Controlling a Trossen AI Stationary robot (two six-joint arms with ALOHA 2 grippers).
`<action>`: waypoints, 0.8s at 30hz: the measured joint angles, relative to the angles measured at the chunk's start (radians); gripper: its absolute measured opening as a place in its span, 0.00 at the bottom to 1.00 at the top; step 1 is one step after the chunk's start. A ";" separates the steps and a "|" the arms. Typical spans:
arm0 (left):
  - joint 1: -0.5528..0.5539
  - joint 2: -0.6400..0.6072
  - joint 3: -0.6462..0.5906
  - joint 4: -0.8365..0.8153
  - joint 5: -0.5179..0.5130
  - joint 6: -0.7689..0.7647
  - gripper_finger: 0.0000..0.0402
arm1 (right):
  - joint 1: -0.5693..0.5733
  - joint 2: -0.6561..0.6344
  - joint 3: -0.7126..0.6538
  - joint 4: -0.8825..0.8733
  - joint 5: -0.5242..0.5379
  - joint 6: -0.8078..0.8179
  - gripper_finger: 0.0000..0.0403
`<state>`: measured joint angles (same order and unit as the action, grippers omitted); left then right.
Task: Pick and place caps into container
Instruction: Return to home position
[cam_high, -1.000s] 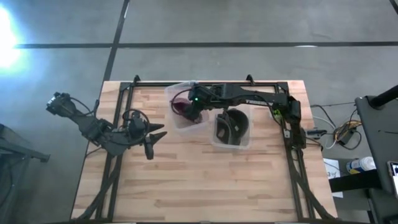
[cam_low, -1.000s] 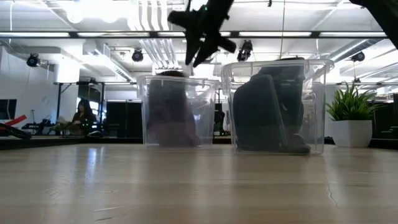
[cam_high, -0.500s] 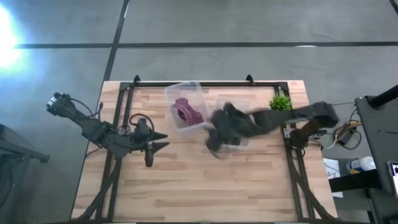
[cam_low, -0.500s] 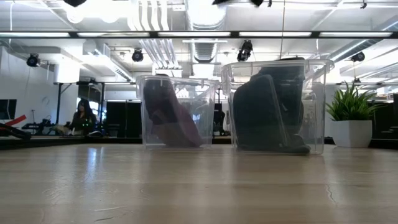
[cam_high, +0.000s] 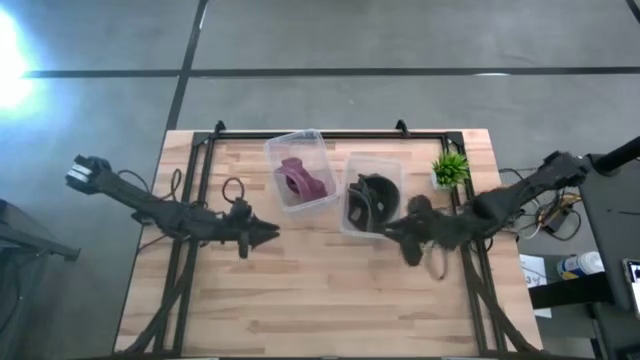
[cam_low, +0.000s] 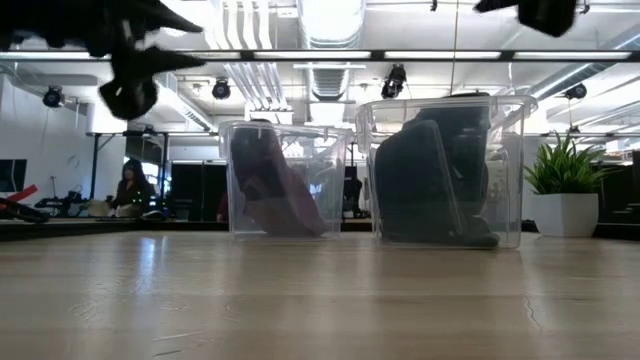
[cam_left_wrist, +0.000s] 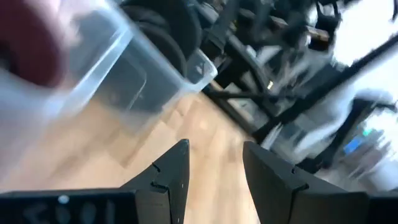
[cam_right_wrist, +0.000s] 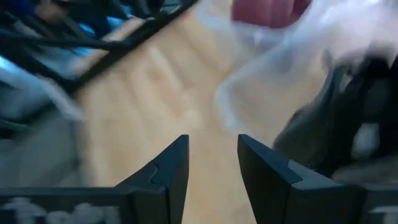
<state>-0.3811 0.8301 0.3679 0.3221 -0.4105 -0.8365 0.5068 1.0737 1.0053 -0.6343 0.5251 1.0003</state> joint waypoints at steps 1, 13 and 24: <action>0.001 -0.021 -0.024 0.012 -0.004 -0.063 0.36 | 0.000 -0.038 -0.015 0.002 -0.021 0.014 0.33; 0.218 -0.197 -0.139 0.201 0.183 0.313 0.36 | -0.236 -0.451 -0.425 0.509 -0.438 -0.437 0.34; 0.496 -0.260 -0.235 0.227 0.496 0.291 0.36 | -0.516 -0.706 -0.658 0.582 -0.697 -0.608 0.33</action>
<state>0.1146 0.5704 0.1327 0.5489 0.0851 -0.5458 -0.0088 0.3673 0.3468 -0.0527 -0.1718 0.3921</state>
